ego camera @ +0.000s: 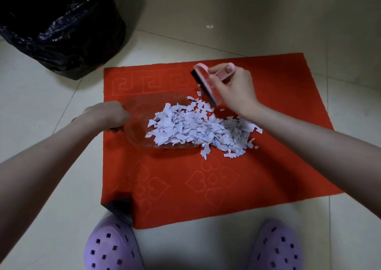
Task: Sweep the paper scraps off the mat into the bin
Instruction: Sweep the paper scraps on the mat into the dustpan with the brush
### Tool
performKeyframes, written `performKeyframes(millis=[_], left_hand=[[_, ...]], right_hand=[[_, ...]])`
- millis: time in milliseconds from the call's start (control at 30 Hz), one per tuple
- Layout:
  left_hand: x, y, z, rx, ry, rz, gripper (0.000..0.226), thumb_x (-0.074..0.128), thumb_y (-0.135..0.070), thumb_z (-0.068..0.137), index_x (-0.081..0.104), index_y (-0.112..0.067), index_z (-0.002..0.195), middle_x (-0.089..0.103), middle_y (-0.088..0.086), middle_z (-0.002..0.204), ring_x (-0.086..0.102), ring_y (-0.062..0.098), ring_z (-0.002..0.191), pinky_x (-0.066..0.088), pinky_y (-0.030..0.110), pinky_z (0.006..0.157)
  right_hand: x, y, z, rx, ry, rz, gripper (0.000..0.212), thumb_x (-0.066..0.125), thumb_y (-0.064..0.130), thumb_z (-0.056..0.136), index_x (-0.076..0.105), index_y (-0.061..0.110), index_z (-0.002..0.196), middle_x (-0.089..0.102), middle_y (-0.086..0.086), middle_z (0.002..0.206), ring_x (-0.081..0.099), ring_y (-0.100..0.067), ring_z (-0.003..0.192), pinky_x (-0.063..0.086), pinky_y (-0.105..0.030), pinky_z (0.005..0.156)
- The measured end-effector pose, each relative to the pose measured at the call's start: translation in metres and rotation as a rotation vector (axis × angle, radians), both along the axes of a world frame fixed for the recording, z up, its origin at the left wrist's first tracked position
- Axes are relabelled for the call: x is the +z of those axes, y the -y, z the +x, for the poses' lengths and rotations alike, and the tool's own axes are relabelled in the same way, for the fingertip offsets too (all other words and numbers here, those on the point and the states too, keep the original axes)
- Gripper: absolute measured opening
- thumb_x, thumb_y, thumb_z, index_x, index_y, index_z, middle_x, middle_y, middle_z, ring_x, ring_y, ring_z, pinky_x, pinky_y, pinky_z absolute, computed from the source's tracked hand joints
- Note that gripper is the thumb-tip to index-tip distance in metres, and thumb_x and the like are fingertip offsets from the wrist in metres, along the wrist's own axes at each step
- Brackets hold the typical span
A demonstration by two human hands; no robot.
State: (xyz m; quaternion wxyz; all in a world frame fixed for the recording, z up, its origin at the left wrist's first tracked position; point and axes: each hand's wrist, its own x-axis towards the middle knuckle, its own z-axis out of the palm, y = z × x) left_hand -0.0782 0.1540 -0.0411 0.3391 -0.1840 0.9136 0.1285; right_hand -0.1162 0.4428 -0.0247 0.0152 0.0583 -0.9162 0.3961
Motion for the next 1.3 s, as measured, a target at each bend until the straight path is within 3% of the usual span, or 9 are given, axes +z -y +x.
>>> performKeyframes(millis=[167, 300, 367, 567, 700, 900, 1133, 1233, 1300], left_hand=[[0.000, 0.002, 0.000, 0.012, 0.007, 0.014, 0.025, 0.045, -0.017, 0.081, 0.062, -0.006, 0.066, 0.056, 0.006, 0.050, 0.049, 0.022, 0.048, 0.040, 0.027, 0.055], [0.000, 0.001, -0.001, 0.021, 0.004, -0.001, 0.027, 0.045, -0.018, 0.082, 0.063, -0.006, 0.065, 0.058, 0.004, 0.046, 0.052, 0.024, 0.050, 0.042, 0.028, 0.060], [-0.002, 0.001, -0.001, 0.022, 0.004, 0.000, 0.028, 0.045, -0.018, 0.082, 0.061, -0.006, 0.062, 0.056, 0.005, 0.046, 0.051, 0.023, 0.048, 0.041, 0.027, 0.058], [-0.001, 0.002, 0.000, 0.019, 0.017, 0.001, 0.027, 0.044, -0.016, 0.078, 0.060, -0.006, 0.058, 0.054, 0.004, 0.040, 0.049, 0.024, 0.047, 0.039, 0.027, 0.058], [0.006, -0.002, -0.002, -0.004, 0.006, -0.021, 0.028, 0.044, -0.016, 0.079, 0.060, -0.007, 0.058, 0.056, 0.004, 0.042, 0.050, 0.022, 0.046, 0.040, 0.027, 0.057], [0.010, -0.004, -0.004, -0.012, -0.009, -0.039, 0.030, 0.045, -0.018, 0.085, 0.057, -0.008, 0.059, 0.053, 0.004, 0.046, 0.045, 0.018, 0.044, 0.036, 0.025, 0.050], [0.010, -0.005, -0.002, -0.008, 0.030, -0.040, 0.030, 0.044, -0.017, 0.082, 0.058, -0.008, 0.058, 0.052, 0.004, 0.043, 0.044, 0.021, 0.044, 0.036, 0.026, 0.052], [0.009, -0.004, 0.000, 0.004, 0.035, -0.025, 0.030, 0.044, -0.018, 0.083, 0.057, -0.007, 0.059, 0.053, 0.005, 0.044, 0.044, 0.021, 0.044, 0.036, 0.027, 0.052], [0.009, -0.004, 0.000, 0.006, 0.027, -0.034, 0.030, 0.044, -0.019, 0.082, 0.058, -0.007, 0.058, 0.054, 0.005, 0.042, 0.046, 0.021, 0.044, 0.038, 0.026, 0.054]], right_hand=[[-0.017, -0.003, -0.011, 0.098, 0.017, 0.276, 0.029, 0.055, 0.047, 0.091, 0.072, 0.027, 0.103, 0.073, 0.004, 0.098, 0.065, -0.013, 0.084, 0.037, -0.022, 0.064], [-0.027, 0.002, 0.005, 0.238, 0.053, 0.376, 0.018, 0.057, 0.035, 0.093, 0.069, 0.031, 0.107, 0.073, 0.004, 0.087, 0.062, -0.013, 0.067, 0.038, -0.019, 0.053], [-0.028, -0.001, 0.016, 0.249, 0.052, 0.364, 0.017, 0.059, 0.034, 0.092, 0.069, 0.032, 0.106, 0.072, 0.005, 0.085, 0.060, -0.011, 0.065, 0.045, -0.024, 0.058], [-0.021, -0.010, 0.040, 0.319, 0.020, 0.245, 0.013, 0.067, 0.037, 0.086, 0.072, 0.037, 0.098, 0.074, 0.014, 0.097, 0.069, -0.011, 0.087, 0.054, -0.034, 0.072], [-0.003, -0.025, 0.027, 0.193, -0.004, 0.116, 0.016, 0.068, 0.036, 0.086, 0.072, 0.035, 0.101, 0.074, 0.010, 0.096, 0.068, -0.011, 0.088, 0.052, -0.032, 0.076], [-0.019, -0.026, -0.016, 0.069, -0.018, 0.284, 0.017, 0.063, 0.035, 0.088, 0.071, 0.032, 0.104, 0.073, 0.006, 0.105, 0.066, -0.017, 0.098, 0.050, -0.032, 0.078], [-0.030, 0.003, 0.006, 0.196, 0.040, 0.327, 0.018, 0.059, 0.030, 0.093, 0.071, 0.022, 0.103, 0.074, -0.002, 0.089, 0.067, -0.019, 0.076, 0.050, -0.026, 0.068], [-0.027, 0.011, 0.020, 0.231, 0.052, 0.242, 0.018, 0.061, 0.031, 0.092, 0.072, 0.022, 0.102, 0.074, 0.002, 0.087, 0.063, -0.012, 0.069, 0.044, -0.018, 0.058], [-0.024, 0.014, 0.026, 0.215, 0.063, 0.111, 0.015, 0.064, 0.029, 0.089, 0.073, 0.024, 0.099, 0.074, 0.005, 0.087, 0.064, -0.010, 0.071, 0.051, -0.025, 0.062]])
